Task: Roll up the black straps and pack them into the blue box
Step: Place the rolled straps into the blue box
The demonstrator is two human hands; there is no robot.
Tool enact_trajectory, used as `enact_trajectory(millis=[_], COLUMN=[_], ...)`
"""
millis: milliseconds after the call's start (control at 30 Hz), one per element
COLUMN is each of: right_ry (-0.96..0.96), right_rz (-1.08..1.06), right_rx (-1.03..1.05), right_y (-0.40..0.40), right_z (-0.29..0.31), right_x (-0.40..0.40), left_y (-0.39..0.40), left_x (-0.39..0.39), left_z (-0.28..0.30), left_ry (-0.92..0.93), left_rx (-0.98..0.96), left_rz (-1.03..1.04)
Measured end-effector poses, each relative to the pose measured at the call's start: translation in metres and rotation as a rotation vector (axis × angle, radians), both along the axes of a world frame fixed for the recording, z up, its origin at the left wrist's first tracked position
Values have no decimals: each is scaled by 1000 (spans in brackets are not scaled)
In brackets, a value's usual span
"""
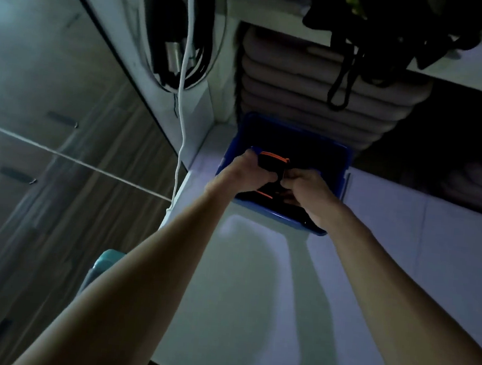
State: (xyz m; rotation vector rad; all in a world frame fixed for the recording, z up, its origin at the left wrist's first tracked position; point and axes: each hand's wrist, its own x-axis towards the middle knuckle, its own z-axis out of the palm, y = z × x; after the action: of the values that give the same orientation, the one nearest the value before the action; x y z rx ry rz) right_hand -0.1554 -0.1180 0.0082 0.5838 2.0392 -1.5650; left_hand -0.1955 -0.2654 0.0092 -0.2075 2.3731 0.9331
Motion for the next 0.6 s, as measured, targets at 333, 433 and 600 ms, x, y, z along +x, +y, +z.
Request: enact_trajectory(millis=[333, 433, 600], right_ry=[-119, -103, 11], right_rz=[142, 146, 170], right_rx=[231, 247, 361], right_y=[-14, -13, -11], right_z=[-38, -40, -24], right_x=[-25, -23, -14], left_y=[3, 1, -1], left_x=[-22, -22, -20], left_z=[-39, -39, -28], left_ry=[-232, -221, -166], left_rx=[-59, -92, -151], left_rz=[-204, -227, -223])
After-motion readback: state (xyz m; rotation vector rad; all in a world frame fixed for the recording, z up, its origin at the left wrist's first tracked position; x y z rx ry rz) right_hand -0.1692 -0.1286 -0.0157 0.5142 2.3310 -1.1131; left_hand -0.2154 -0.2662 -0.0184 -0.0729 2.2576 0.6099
